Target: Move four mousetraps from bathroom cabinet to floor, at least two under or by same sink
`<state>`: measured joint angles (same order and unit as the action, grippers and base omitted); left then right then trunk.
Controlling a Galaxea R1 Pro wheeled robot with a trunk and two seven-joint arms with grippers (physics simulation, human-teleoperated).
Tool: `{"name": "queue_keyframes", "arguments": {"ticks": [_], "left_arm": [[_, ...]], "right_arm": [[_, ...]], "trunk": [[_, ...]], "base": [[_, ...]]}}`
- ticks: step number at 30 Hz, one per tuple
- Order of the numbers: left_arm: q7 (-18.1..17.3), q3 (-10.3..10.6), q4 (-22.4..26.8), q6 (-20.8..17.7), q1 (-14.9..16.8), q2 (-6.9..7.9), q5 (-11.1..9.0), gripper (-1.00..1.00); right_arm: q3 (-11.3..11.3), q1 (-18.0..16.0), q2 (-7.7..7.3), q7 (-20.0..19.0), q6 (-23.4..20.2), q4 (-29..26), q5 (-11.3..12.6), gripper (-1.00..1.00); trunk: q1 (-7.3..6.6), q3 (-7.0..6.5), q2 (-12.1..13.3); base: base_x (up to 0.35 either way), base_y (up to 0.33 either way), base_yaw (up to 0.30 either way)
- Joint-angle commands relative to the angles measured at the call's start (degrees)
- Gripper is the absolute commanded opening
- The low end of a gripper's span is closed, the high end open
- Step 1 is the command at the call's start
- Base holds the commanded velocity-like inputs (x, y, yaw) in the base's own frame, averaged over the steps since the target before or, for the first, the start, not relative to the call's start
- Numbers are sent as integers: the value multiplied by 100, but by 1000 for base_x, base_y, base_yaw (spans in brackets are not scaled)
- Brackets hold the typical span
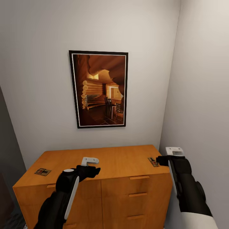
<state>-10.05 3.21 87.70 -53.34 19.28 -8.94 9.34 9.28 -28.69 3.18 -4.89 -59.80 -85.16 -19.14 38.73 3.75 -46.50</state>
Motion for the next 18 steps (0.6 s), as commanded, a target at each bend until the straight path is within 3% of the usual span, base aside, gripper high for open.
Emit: {"name": "queue_keyframes", "arguments": {"ticks": [1,10,18], "left_arm": [[-51,-3,5,-22,29,2,64,100],[-60,-39,10,-24,125,75,78,100],[-62,-57,12,-42,130,153,72,100]], "right_arm": [[-4,-103,7,-47,-20,44,-54,100],[-154,-961,30,57,-20,856,-74,100],[-206,-1285,104,125,-20,1387,-78,100]], "trunk": [[2,11,-8],[2,11,-8],[2,11,-8]], "base": [[0,0,0],[0,0,0],[0,0,0]]}}
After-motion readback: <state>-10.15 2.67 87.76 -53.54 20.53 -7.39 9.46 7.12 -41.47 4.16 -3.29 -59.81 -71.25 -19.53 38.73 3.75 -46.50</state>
